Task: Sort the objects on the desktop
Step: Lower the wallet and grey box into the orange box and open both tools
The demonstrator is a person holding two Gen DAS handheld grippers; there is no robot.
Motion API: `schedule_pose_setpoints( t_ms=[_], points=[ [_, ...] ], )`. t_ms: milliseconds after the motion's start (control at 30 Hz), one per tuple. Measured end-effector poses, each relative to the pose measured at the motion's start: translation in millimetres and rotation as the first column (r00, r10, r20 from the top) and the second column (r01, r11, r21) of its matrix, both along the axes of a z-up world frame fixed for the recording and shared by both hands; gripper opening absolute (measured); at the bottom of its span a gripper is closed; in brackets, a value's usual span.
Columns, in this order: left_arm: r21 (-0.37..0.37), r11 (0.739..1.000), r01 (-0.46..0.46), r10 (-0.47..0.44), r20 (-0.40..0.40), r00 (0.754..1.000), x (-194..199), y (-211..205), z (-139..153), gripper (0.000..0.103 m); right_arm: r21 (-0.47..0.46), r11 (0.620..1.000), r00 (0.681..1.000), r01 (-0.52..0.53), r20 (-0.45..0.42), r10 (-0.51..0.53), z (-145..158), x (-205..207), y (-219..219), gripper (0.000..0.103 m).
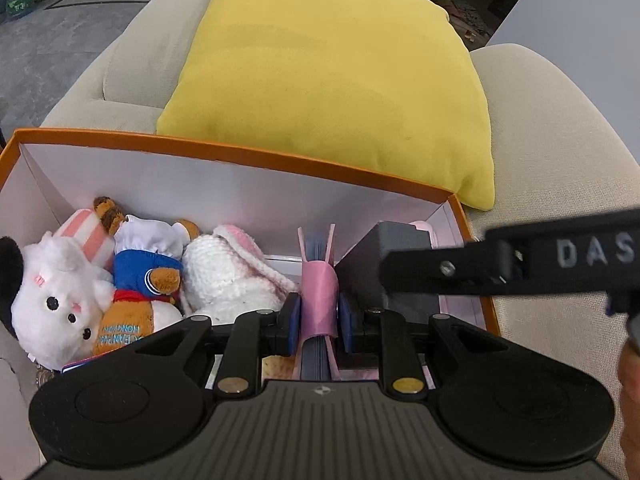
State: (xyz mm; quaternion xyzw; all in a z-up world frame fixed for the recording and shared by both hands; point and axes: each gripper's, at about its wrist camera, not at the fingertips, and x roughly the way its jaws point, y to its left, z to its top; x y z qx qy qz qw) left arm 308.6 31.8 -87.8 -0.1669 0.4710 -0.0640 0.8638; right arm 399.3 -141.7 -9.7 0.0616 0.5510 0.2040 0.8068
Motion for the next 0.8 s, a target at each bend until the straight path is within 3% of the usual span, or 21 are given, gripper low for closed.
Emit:
schedule_pose_setpoints(
  t_ms=[33,167,233,467,800],
  points=[
    [0.004,1.0,-0.002,0.002,0.0,1.0,-0.2,-0.5,-0.1,0.023,0.008,1.0,1.0,-0.003,-0.005,0.003,1.1,-1.5,-0.8,0.034],
    [0.004,1.0,-0.012,0.012,0.008,1.0,-2.1,2.4,-0.6,0.023,-0.016,1.0,1.0,-0.012,0.011,0.012,0.3,-2.4,2.6,0.025],
    [0.011,1.0,-0.007,0.007,0.019,1.0,-4.2,2.0,0.3,0.023,-0.029,1.0,1.0,-0.004,0.011,0.004,-3.2,0.2,4.0,0.014],
    [0.035,0.999,-0.006,0.004,0.033,0.999,-3.5,-3.2,-0.4,0.023,-0.091,0.995,0.998,-0.026,0.048,0.031,-10.0,2.3,13.9,0.013],
    [-0.018,1.0,0.006,-0.005,0.026,1.0,-6.7,5.2,-0.3,0.025,-0.092,0.996,0.998,-0.02,0.053,0.025,-13.6,5.5,8.1,0.017]
  ],
)
